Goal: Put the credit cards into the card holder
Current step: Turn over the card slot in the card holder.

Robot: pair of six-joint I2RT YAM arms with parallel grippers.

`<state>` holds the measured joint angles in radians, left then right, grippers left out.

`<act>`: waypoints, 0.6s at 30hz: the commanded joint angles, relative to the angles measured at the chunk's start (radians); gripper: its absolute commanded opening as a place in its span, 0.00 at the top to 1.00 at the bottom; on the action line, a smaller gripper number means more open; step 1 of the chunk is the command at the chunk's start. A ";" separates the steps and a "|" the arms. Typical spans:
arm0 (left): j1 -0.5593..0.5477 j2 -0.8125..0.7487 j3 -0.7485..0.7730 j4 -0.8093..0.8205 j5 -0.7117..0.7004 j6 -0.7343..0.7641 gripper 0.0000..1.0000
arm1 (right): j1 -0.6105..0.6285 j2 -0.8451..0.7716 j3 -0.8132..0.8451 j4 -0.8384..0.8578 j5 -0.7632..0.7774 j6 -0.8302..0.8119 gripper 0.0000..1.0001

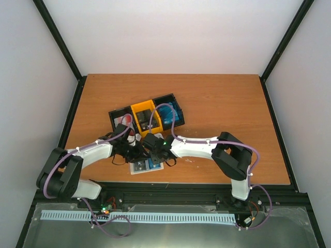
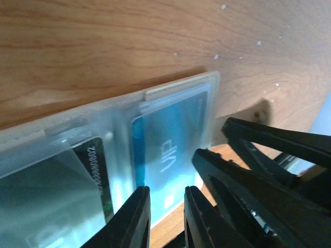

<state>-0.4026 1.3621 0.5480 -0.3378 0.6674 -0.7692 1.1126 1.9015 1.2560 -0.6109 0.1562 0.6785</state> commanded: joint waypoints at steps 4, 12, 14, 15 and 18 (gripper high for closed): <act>-0.060 0.077 0.048 -0.011 -0.070 0.010 0.80 | -0.022 -0.020 -0.019 0.045 -0.028 0.038 0.65; -0.085 0.102 0.059 -0.069 -0.170 0.021 0.83 | -0.049 -0.068 -0.074 0.116 -0.100 0.057 0.65; -0.085 0.109 0.056 -0.074 -0.177 0.022 0.86 | -0.053 -0.080 -0.085 0.127 -0.108 0.061 0.65; -0.087 0.114 0.059 -0.079 -0.184 0.023 0.88 | -0.056 -0.087 -0.093 0.135 -0.114 0.066 0.65; -0.088 0.122 0.061 -0.094 -0.205 0.022 0.91 | -0.068 -0.098 -0.110 0.156 -0.139 0.074 0.65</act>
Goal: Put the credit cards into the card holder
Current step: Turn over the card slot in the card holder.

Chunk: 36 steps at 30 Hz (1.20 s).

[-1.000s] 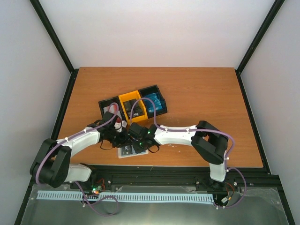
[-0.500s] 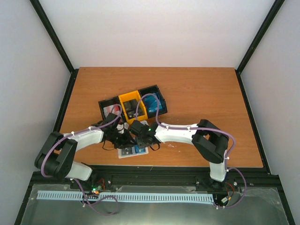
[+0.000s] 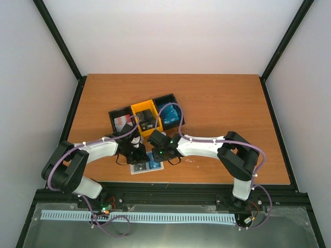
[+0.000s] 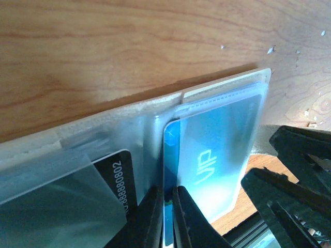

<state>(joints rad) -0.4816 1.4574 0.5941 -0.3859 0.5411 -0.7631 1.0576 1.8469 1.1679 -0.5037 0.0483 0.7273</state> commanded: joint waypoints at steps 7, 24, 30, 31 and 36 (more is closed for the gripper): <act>-0.011 0.041 0.016 -0.087 -0.136 0.028 0.97 | -0.031 -0.049 -0.045 0.081 -0.079 0.030 0.66; -0.012 0.065 -0.002 -0.084 -0.155 0.039 0.99 | -0.048 -0.019 -0.044 0.081 -0.146 0.026 0.69; -0.012 0.066 -0.005 -0.081 -0.155 0.042 0.99 | -0.048 -0.004 -0.038 0.078 -0.168 0.029 0.69; -0.012 0.066 -0.006 -0.081 -0.156 0.043 0.99 | -0.048 -0.002 -0.039 0.081 -0.176 0.028 0.69; -0.012 0.062 -0.010 -0.078 -0.154 0.041 0.99 | -0.049 0.003 -0.041 0.095 -0.203 0.029 0.69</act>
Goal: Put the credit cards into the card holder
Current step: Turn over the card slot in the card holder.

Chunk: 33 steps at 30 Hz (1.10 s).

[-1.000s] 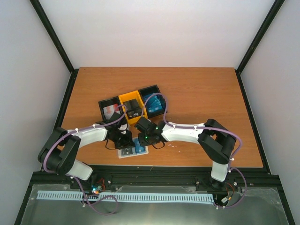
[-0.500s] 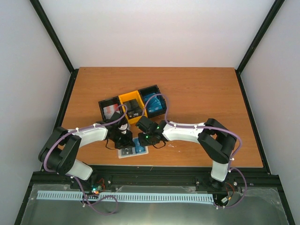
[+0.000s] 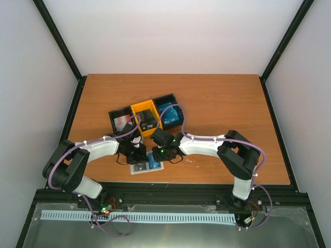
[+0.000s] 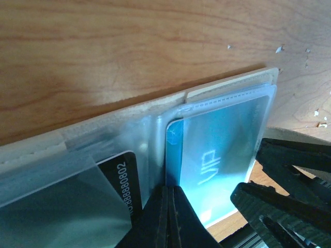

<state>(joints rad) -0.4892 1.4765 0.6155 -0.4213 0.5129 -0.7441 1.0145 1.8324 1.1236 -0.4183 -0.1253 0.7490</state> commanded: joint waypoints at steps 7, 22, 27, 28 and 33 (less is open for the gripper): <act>-0.005 0.040 -0.031 -0.042 -0.125 0.026 1.00 | -0.015 -0.003 -0.021 0.079 -0.102 0.013 0.69; -0.005 0.055 -0.039 -0.048 -0.149 0.026 0.99 | -0.033 -0.033 -0.037 0.002 0.025 0.061 0.68; -0.005 0.059 -0.036 -0.048 -0.146 0.025 0.99 | -0.033 -0.024 -0.037 0.048 -0.037 0.037 0.68; -0.005 0.060 -0.035 -0.048 -0.147 0.025 0.99 | -0.032 -0.021 -0.036 0.052 -0.049 0.034 0.68; -0.005 0.065 -0.028 -0.048 -0.145 0.025 0.99 | -0.033 -0.012 -0.033 0.067 -0.085 0.019 0.69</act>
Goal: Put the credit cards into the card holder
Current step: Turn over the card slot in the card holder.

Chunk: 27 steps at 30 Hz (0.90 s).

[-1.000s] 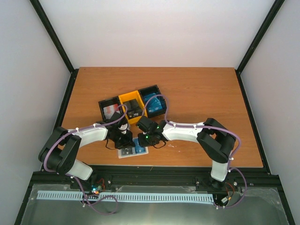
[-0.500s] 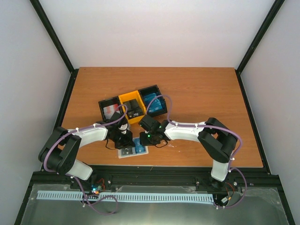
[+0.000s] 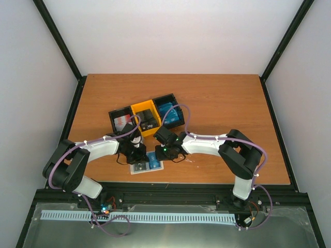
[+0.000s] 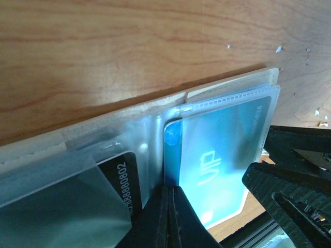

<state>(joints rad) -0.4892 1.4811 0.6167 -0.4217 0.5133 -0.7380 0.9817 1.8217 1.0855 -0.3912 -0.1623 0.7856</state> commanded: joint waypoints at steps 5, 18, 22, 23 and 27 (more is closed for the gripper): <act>-0.005 0.066 -0.026 -0.045 -0.146 0.019 0.99 | 0.000 0.009 0.008 0.057 -0.087 -0.029 0.69; -0.005 0.068 -0.026 -0.042 -0.141 0.017 0.99 | 0.001 0.035 0.031 0.049 -0.112 -0.043 0.78; -0.005 0.071 -0.025 -0.043 -0.143 0.018 0.99 | 0.000 0.043 0.043 0.029 -0.094 -0.038 0.77; -0.005 0.070 -0.026 -0.042 -0.143 0.019 0.99 | 0.001 0.040 0.043 0.019 -0.074 -0.035 0.74; -0.005 0.071 -0.028 -0.040 -0.143 0.019 1.00 | 0.002 0.020 0.043 -0.031 0.013 -0.015 0.70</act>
<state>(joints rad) -0.4892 1.4883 0.6243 -0.4301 0.5159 -0.7380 0.9775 1.8412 1.1076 -0.3824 -0.2203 0.7559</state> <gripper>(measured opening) 0.017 0.293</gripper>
